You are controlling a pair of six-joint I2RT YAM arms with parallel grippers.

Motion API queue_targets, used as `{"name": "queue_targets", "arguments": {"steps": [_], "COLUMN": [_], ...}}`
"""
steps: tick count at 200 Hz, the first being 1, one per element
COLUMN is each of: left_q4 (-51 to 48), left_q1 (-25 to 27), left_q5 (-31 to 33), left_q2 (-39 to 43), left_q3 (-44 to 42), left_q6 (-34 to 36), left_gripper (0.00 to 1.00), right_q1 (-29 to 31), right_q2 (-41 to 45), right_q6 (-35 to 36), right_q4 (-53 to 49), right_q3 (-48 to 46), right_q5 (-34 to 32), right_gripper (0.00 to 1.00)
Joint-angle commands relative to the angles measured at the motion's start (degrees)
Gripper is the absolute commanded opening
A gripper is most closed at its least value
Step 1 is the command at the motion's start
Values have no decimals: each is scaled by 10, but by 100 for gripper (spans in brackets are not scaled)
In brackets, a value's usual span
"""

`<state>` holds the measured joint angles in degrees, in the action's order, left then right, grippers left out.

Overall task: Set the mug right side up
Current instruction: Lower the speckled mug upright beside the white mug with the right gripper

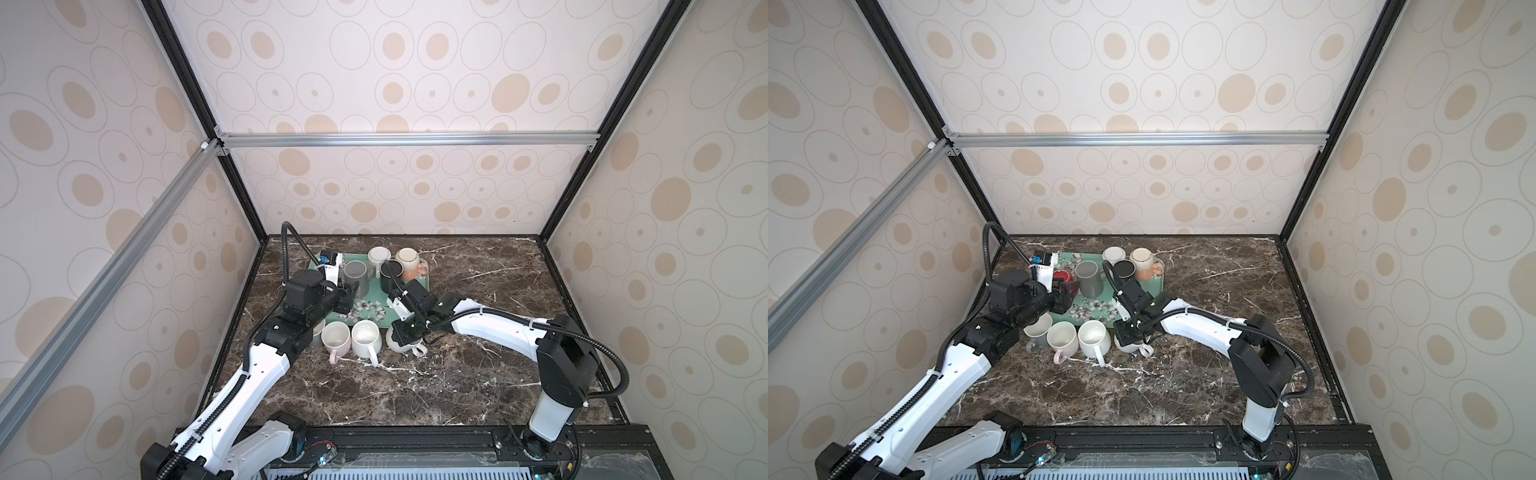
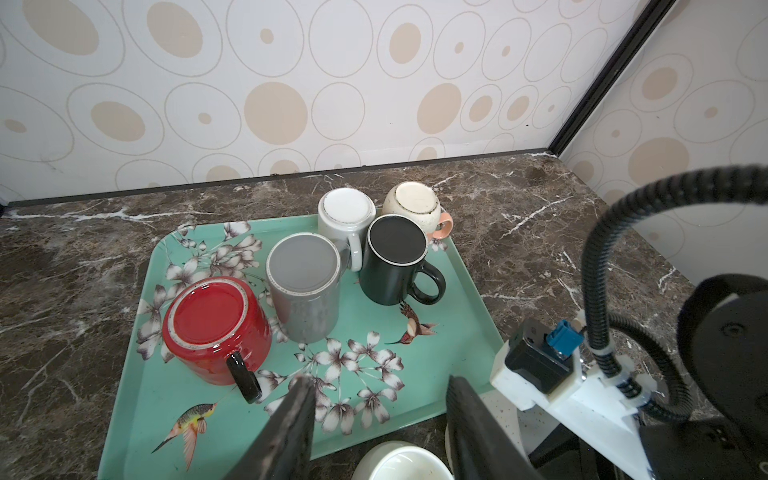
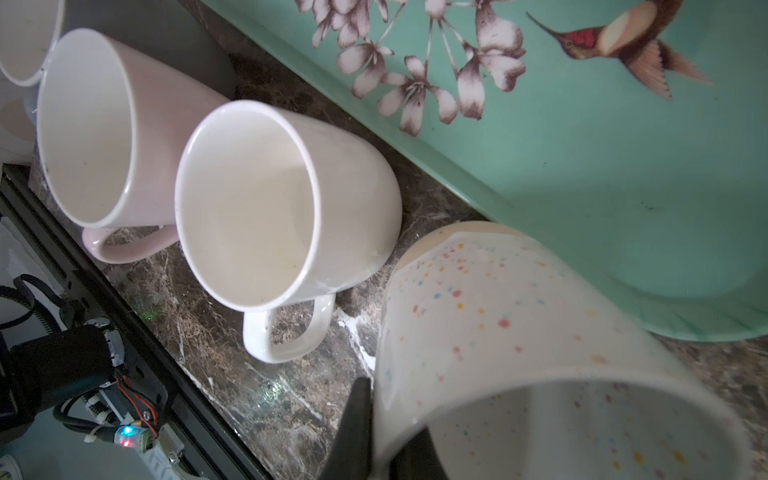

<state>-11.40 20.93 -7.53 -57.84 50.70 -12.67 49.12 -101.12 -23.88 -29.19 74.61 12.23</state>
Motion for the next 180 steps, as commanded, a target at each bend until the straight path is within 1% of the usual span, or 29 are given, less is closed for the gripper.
{"name": "queue_targets", "arguments": {"steps": [1, 55, 97, 114, 180], "left_q4": [3, 4, 5, 6, 3], "left_q1": [-4, -4, -4, -4, -5], "left_q5": [2, 1, 2, 3, 7], "left_q2": [0, -1, 0, 1, -5], "left_q3": [8, 5, 3, -2, 8], "left_q6": [13, 11, 13, 14, 15], "left_gripper": [52, 52, 52, 52, 54], "right_q1": [4, 4, 7, 8, 10], "right_q2": [-13, -22, -31, -29, -8], "right_q6": [14, 15, 15, 16, 17], "right_q4": [16, 12, -2, -7, -11], "right_q3": [23, 34, 45, 47, 52], "right_q5": [5, 8, 9, 4, 2], "right_gripper": [4, 5, 21, 26, 34]}}
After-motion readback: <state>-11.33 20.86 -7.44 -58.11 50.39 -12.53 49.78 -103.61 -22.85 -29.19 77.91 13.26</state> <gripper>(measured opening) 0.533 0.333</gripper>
